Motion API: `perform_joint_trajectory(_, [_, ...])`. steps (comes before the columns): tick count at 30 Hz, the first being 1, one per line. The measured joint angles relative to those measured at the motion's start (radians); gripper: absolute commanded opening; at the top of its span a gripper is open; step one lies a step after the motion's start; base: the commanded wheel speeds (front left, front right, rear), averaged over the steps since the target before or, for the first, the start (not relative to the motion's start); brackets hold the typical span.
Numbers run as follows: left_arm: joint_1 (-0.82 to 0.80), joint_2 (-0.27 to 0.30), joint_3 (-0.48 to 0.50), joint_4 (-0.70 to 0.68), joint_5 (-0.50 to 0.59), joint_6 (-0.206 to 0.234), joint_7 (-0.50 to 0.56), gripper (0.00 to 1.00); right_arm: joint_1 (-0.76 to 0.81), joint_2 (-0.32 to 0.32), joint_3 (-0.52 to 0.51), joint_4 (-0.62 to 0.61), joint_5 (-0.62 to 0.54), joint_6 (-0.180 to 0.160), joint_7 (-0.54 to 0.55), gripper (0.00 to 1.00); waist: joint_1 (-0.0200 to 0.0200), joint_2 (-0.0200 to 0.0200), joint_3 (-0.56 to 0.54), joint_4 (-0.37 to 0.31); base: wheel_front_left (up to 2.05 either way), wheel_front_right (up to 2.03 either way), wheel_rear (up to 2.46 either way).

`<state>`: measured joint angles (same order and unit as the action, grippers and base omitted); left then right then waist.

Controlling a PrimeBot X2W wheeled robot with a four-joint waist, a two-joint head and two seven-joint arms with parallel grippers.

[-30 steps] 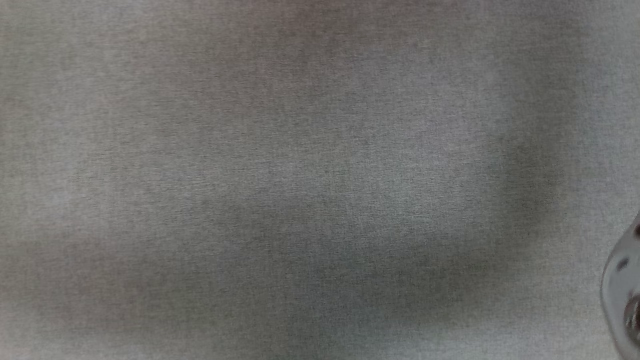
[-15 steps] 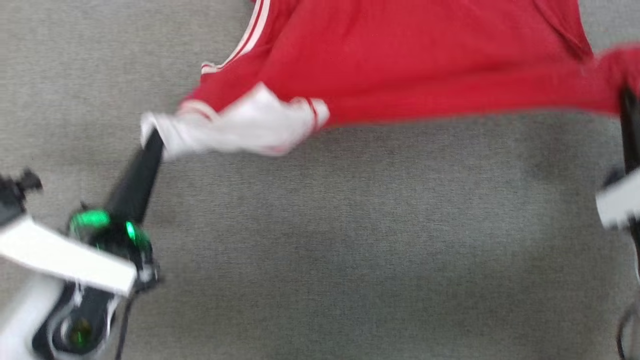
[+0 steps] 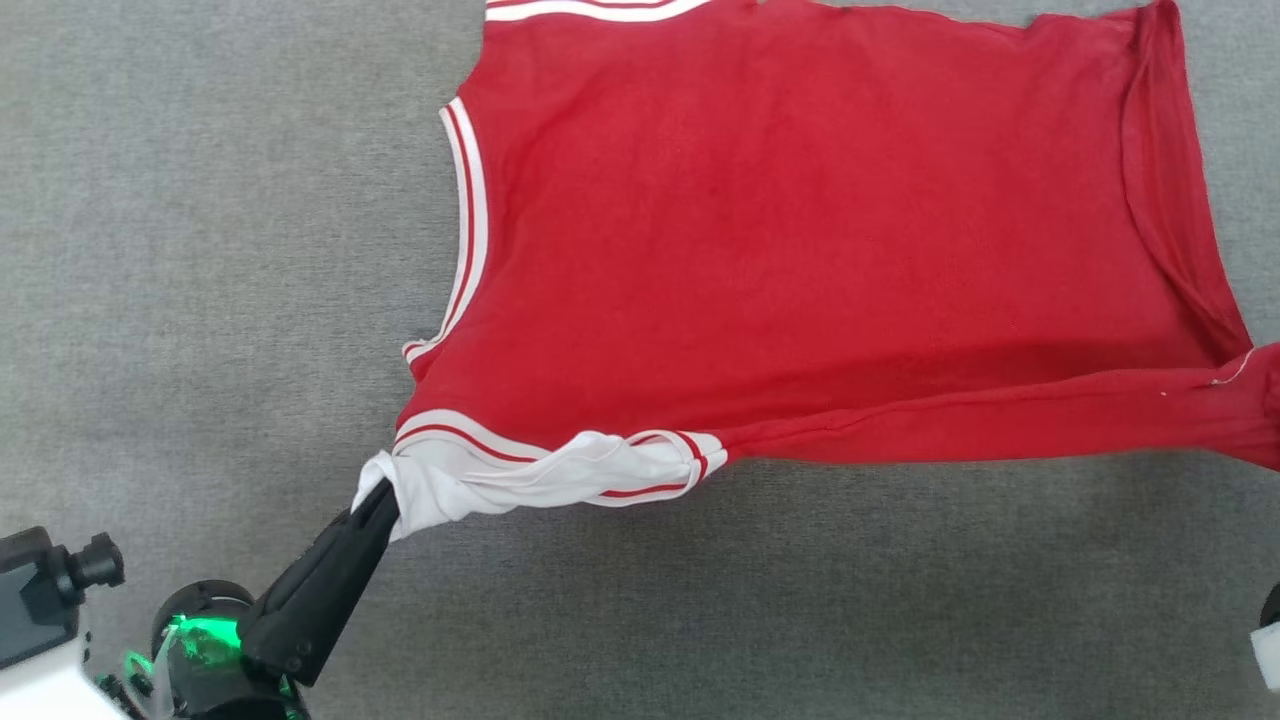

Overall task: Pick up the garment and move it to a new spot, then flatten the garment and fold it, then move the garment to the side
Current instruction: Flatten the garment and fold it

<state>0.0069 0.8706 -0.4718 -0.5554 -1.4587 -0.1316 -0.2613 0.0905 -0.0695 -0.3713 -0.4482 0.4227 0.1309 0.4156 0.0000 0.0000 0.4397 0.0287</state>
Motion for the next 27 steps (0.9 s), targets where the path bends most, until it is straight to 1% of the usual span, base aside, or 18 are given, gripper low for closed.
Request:
perform_joint_trajectory(3, [0.004, 0.033, -0.003, -0.028, 0.016, 0.000, 0.000, 0.00, 0.003, 0.001, -0.011, -0.008, 0.009, 0.000, 0.007, 0.00, 0.0000, 0.0000, 0.003, -0.012, 0.00, 0.00, 0.00])
perform_joint_trajectory(6, [-0.025, 0.058, -0.027, -0.031, 0.019, 0.000, 0.001, 0.00, -0.015, 0.002, -0.007, 0.006, 0.019, 0.000, 0.010, 0.00, 0.0000, 0.0001, 0.003, -0.025, 0.00, 0.00, 0.00])
perform_joint_trajectory(7, [-0.050, 0.070, -0.037, -0.028, 0.024, 0.000, 0.003, 0.00, -0.034, 0.001, 0.003, 0.019, 0.021, 0.000, 0.013, 0.00, 0.0000, 0.0001, 0.004, -0.030, 0.00, 0.00, 0.00])
perform_joint_trajectory(9, [-0.120, 0.074, -0.056, -0.018, 0.010, 0.000, 0.026, 0.00, -0.082, -0.007, 0.024, 0.056, 0.026, 0.000, 0.021, 0.00, 0.0000, 0.0000, 0.007, -0.041, 0.00, 0.00, 0.00])
perform_joint_trajectory(12, [-0.247, 0.085, -0.078, 0.038, -0.021, 0.000, 0.090, 0.00, -0.168, -0.026, 0.052, 0.130, 0.024, 0.000, 0.026, 0.00, 0.0000, 0.0001, 0.016, -0.056, 0.00, 0.00, 0.00])
perform_joint_trajectory(16, [-0.431, 0.067, -0.079, 0.163, -0.094, 0.000, 0.193, 0.00, -0.287, -0.031, 0.092, 0.230, 0.017, 0.000, 0.028, 0.00, 0.0000, 0.0000, 0.036, -0.075, 0.00, 0.00, 0.00])
perform_joint_trajectory(20, [-0.579, 0.037, -0.079, 0.314, -0.118, 0.000, 0.301, 0.00, -0.385, -0.037, 0.131, 0.327, 0.000, 0.000, 0.020, 0.00, 0.0000, 0.0000, 0.062, -0.098, 0.00, 0.00, 0.00])
perform_joint_trajectory(23, [-0.657, 0.007, -0.076, 0.431, -0.133, 0.000, 0.347, 0.00, -0.428, -0.034, 0.149, 0.379, -0.011, 0.000, 0.000, 0.00, 0.0000, 0.0000, 0.082, -0.115, 0.00, 0.00, 0.00])
perform_joint_trajectory(27, [-0.704, -0.014, -0.075, 0.538, -0.132, 0.000, 0.381, 0.00, -0.454, -0.030, 0.176, 0.432, -0.016, 0.000, -0.031, 0.00, 0.0000, 0.0000, 0.104, -0.140, 0.00, 0.00, 0.00])
